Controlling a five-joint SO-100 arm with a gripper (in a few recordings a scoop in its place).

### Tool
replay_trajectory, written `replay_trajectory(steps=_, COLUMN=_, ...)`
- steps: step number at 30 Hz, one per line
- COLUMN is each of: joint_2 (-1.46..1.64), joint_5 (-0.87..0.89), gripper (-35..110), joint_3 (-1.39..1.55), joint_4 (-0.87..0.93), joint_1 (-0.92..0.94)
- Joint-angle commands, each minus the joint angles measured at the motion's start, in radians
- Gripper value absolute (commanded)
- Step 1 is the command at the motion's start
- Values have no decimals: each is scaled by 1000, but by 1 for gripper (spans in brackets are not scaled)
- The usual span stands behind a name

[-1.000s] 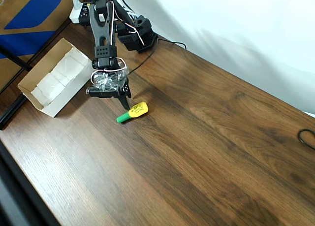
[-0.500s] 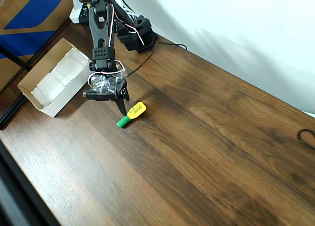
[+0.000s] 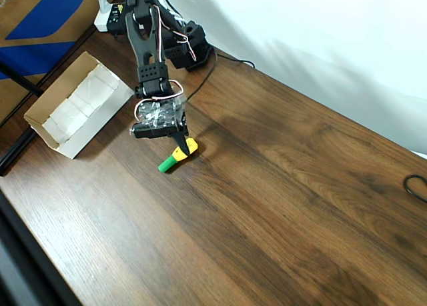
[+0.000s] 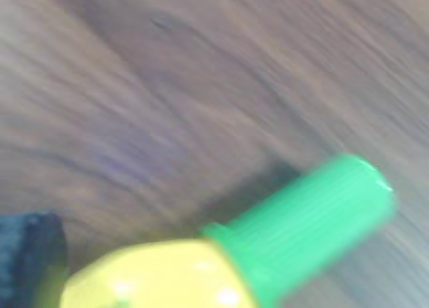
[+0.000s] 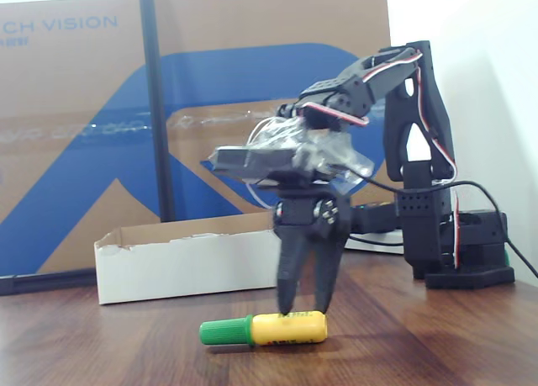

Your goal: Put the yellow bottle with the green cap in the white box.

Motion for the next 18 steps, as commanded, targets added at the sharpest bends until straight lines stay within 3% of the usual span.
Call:
replay_trajectory(steps=1, joint_2=54, joint_5=-8, gripper=31, joint_3=-12, joint_4=23, joint_1=-26)
replay_trajectory(steps=18, joint_2=114, joint_5=21, gripper=33, joint_3=35, joint_4=-2, joint_1=54)
